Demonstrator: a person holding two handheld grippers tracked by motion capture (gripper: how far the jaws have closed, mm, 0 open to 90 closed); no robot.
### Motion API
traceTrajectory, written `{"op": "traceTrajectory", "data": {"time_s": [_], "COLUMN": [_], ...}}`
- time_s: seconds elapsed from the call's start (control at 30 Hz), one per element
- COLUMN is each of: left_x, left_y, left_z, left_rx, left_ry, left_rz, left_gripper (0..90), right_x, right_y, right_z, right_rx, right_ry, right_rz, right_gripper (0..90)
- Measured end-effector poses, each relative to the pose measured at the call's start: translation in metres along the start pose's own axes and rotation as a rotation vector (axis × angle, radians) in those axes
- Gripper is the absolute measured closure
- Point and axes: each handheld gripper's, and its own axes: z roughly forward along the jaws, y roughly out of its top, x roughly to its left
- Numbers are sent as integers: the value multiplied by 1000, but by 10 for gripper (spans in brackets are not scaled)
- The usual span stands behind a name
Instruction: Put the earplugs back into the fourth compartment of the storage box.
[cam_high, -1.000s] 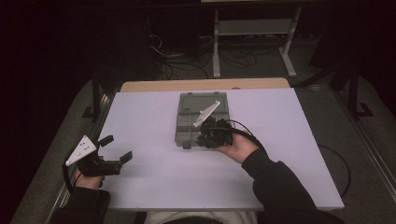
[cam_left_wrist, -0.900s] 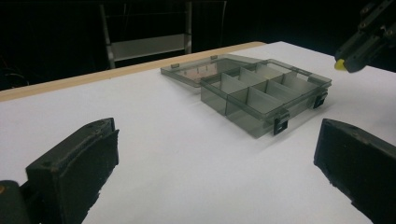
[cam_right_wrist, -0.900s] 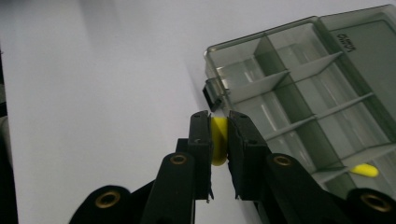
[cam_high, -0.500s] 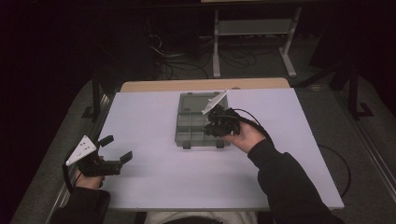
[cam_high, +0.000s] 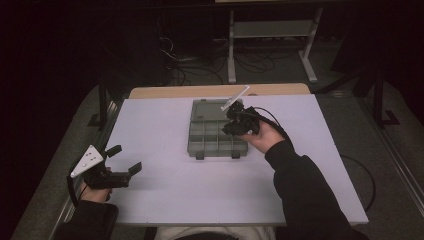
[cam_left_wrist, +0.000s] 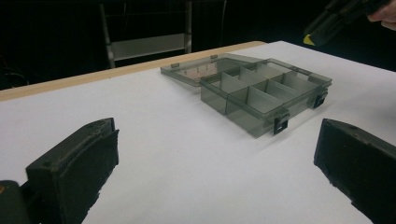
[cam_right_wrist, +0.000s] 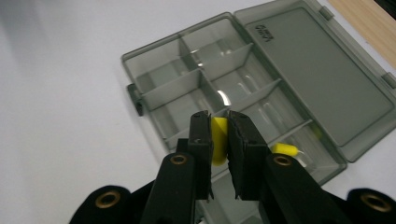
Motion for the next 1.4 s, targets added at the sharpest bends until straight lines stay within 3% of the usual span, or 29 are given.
{"op": "traceTrajectory", "data": {"time_s": [0.37,0.9,1.17,1.4], "left_x": [0,0,0,0], "left_y": [0,0,0,0], "left_z": [1,1,1,1], "left_rx": [1,0,2,3], "left_ry": [-5,-7,-10,-13], "left_rz": [-1,-3,-2,-1], "left_gripper": [0,0,0,0], "right_x": [-30,-58,-65,-65], "right_y": [-6,-20,-24,-26], "right_z": [11,38,45,39], "right_rx": [-1,71,68,30], "right_ry": [-22,-48,-43,-27], "right_rz": [99,179,207,215], "right_gripper": [787,787,782,590]}}
